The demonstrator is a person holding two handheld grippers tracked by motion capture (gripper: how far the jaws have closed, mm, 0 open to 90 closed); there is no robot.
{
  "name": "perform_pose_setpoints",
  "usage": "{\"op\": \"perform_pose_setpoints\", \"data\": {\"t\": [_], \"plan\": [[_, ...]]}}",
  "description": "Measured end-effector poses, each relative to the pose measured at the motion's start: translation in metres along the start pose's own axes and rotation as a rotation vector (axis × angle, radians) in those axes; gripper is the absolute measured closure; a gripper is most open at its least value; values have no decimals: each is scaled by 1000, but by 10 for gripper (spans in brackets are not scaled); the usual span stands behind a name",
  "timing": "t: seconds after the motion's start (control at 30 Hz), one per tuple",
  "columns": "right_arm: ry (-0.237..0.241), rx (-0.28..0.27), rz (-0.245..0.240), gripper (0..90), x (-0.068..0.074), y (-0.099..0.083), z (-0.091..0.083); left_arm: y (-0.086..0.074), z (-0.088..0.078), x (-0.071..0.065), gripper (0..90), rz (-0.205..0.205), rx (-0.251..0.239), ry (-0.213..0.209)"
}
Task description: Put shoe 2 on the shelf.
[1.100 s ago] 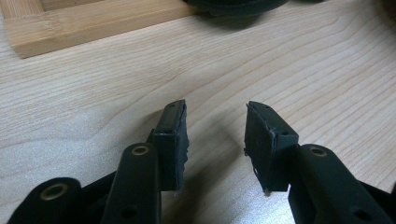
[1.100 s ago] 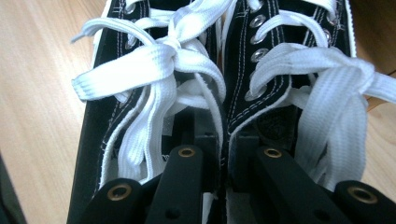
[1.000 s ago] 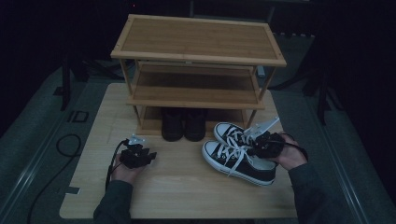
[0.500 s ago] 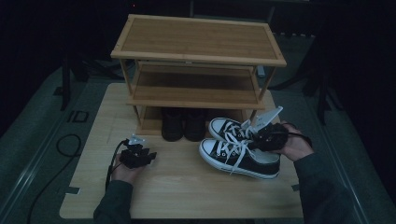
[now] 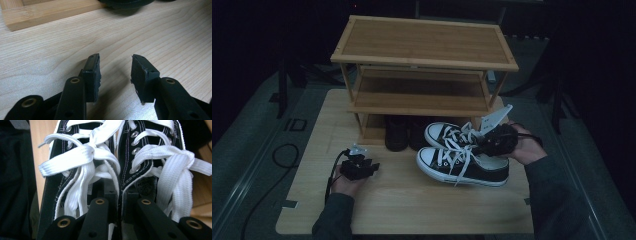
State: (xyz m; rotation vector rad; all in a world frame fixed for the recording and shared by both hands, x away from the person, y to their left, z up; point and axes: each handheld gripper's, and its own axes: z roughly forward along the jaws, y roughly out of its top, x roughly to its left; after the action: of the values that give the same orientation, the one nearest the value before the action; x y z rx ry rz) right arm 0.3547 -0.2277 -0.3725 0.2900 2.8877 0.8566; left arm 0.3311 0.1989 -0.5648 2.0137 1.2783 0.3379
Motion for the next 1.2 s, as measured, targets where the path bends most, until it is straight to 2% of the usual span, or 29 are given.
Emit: {"op": "perform_pose_setpoints", "data": {"t": [0.23,0.33,0.4,0.57,0.77,0.97,1.2], "plan": [[-16,-46,-14,852,-3,21,-10,0,0,0,592,-1,-2,0],[-2,-48,-12,851,-6,30,-14,0,0,0,592,0,-1,-1],[15,-61,-18,852,-7,33,-17,0,0,0,592,-1,-2,0],[7,-86,-43,852,-6,40,-21,0,0,0,592,-1,-1,-2],[-8,-118,-32,852,-10,49,-25,0,0,0,592,-1,-1,-2],[-80,-86,-2,852,-15,65,-24,0,0,0,592,-3,-2,-3],[-171,-127,84,856,-28,75,-16,0,0,0,592,-2,-2,-4]]}}
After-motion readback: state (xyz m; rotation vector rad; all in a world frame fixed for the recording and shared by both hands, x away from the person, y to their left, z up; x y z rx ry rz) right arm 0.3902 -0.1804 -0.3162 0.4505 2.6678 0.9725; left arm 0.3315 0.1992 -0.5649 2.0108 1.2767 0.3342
